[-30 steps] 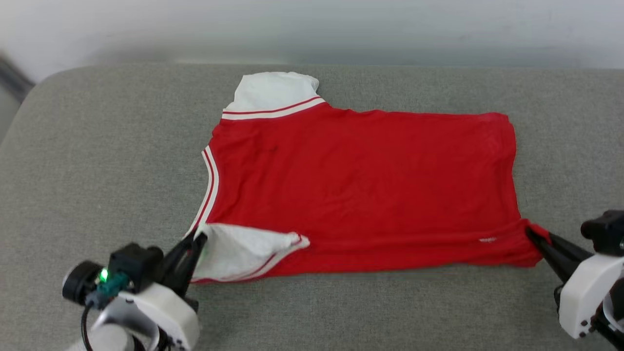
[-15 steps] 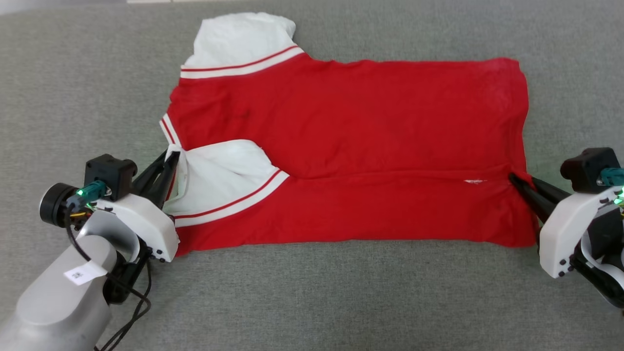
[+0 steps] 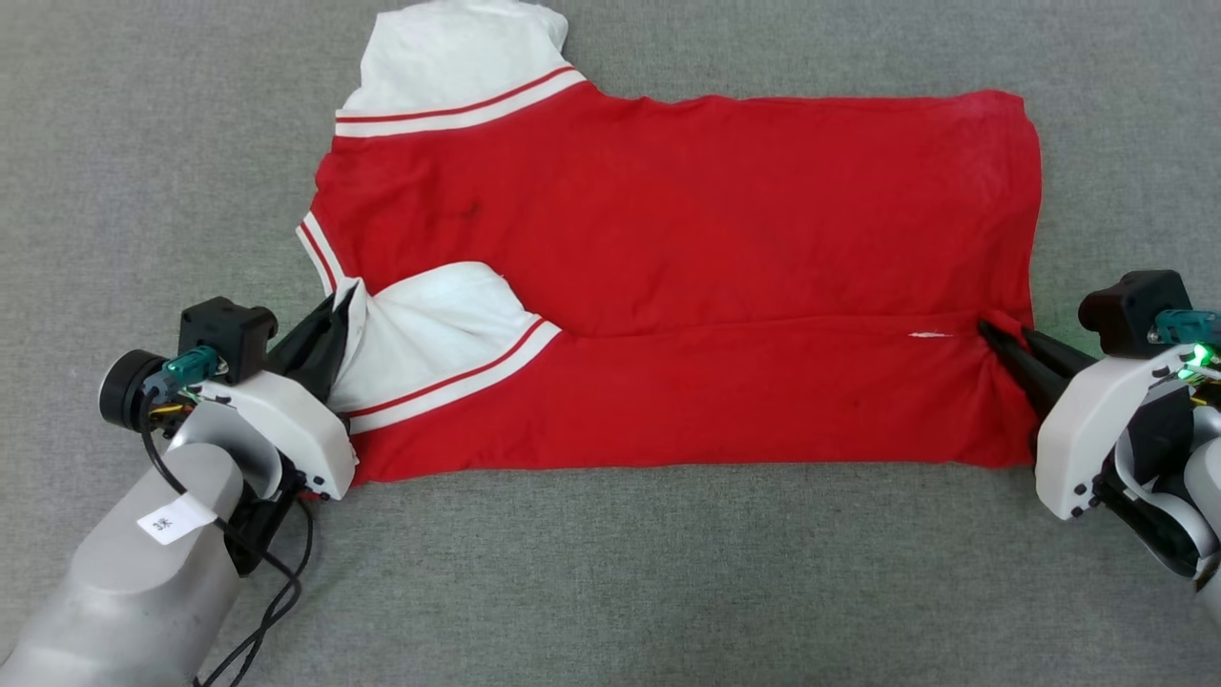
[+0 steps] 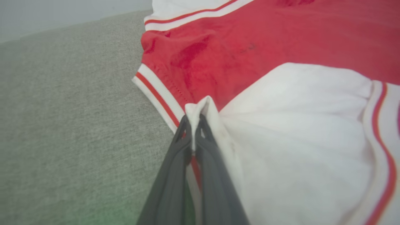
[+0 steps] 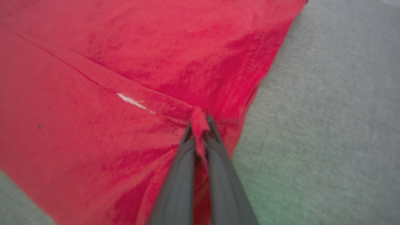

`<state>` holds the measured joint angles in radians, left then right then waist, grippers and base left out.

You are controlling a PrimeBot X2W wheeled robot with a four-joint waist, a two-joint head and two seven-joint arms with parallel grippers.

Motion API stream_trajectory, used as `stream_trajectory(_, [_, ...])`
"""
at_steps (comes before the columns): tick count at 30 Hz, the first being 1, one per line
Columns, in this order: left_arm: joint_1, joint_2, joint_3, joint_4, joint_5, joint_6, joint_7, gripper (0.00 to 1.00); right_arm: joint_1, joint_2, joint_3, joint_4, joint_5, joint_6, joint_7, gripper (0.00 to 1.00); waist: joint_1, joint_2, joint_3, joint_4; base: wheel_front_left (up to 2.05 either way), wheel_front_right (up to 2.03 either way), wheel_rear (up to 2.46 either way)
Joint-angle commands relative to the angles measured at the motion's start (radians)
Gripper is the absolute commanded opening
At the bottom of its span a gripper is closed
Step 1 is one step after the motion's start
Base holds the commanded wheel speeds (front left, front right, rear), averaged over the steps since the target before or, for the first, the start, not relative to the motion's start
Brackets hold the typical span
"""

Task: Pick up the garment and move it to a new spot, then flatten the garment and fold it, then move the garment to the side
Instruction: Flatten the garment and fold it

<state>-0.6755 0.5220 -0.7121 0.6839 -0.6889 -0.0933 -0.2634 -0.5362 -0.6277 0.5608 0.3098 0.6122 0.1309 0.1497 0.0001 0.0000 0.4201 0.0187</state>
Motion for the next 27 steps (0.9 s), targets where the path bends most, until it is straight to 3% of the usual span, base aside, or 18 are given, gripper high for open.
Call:
stream_trajectory(1, [0.0, -0.007, -0.002, 0.013, 0.012, 0.002, 0.005, 1.0, -0.009, 0.008, 0.011, 0.013, 0.002, 0.0, -0.007, 1.0, -0.0001, 0.0, -0.013, 0.005, 0.0, 0.0, 0.0])
stream_trajectory(9, [-0.045, 0.059, 0.055, -0.069, 0.052, 0.006, 0.001, 1.0, -0.027, -0.001, 0.007, -0.006, -0.008, 0.0, -0.056, 1.0, -0.0001, 0.0, -0.069, 0.022, 0.0, 0.0, 0.0])
stream_trajectory(13, [-0.081, 0.099, 0.048, -0.13, 0.043, -0.003, 0.081, 1.0, -0.026, -0.007, 0.004, -0.006, -0.016, 0.0, -0.061, 1.0, -0.0001, 0.0, -0.09, 0.03, 0.0, 0.0, 0.0])
stream_trajectory(17, [-0.118, 0.142, 0.028, -0.199, 0.007, -0.018, 0.233, 1.0, -0.022, -0.006, -0.002, -0.003, -0.018, 0.0, -0.061, 1.0, -0.0001, 0.0, -0.102, 0.034, 0.0, 0.0, 0.0])
stream_trajectory(24, [-0.137, 0.215, -0.025, -0.322, -0.132, -0.031, 0.616, 1.0, -0.01, -0.002, -0.006, 0.001, -0.026, -0.001, -0.062, 1.0, -0.0001, 0.0, -0.115, 0.033, 0.0, 0.0, 0.0])
stream_trajectory(25, [-0.137, 0.215, -0.025, -0.322, -0.132, -0.031, 0.616, 1.0, -0.01, -0.002, -0.006, 0.001, -0.026, -0.001, -0.062, 1.0, -0.0001, 0.0, -0.115, 0.033, 0.0, 0.0, 0.0])
stream_trajectory(27, [-0.139, 0.246, -0.047, -0.368, -0.198, -0.034, 0.757, 1.0, -0.009, 0.0, -0.008, 0.002, -0.029, 0.0, -0.062, 1.0, -0.0001, 0.0, -0.115, 0.032, 0.0, 0.0, 0.0])
